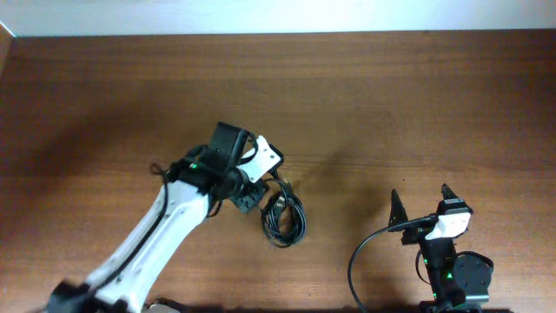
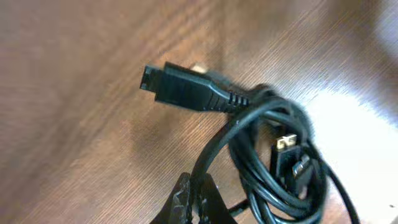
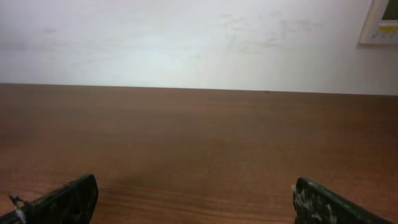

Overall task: Untangle cables
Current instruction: 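Grasp the cable bundle with the left gripper and lift it, then carry the lifted bundle toward the right gripper, right gripper reaching in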

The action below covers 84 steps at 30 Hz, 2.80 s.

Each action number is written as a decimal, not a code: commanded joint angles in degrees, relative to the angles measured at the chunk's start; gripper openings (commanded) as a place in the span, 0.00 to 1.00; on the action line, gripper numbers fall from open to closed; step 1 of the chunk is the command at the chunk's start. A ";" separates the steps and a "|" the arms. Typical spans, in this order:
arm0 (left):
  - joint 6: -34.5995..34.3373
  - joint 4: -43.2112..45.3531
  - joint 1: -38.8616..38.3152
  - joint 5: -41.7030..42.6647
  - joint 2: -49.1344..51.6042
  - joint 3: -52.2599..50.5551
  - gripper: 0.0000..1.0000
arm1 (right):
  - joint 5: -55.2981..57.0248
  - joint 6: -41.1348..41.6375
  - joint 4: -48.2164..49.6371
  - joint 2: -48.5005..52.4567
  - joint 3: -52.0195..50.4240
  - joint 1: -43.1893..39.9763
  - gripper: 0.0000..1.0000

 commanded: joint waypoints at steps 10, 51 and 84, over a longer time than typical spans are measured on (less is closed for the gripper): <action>-4.74 -0.90 -0.04 0.42 -22.69 1.33 0.00 | -3.80 2.56 4.13 -0.44 -0.26 -0.42 0.99; -18.93 22.34 -6.71 37.64 -16.81 1.33 0.00 | -60.59 10.84 -24.28 27.98 35.60 -0.42 0.65; -39.89 25.92 -9.49 20.70 -16.65 1.31 0.00 | -59.84 11.02 -22.36 27.98 35.63 -0.42 0.04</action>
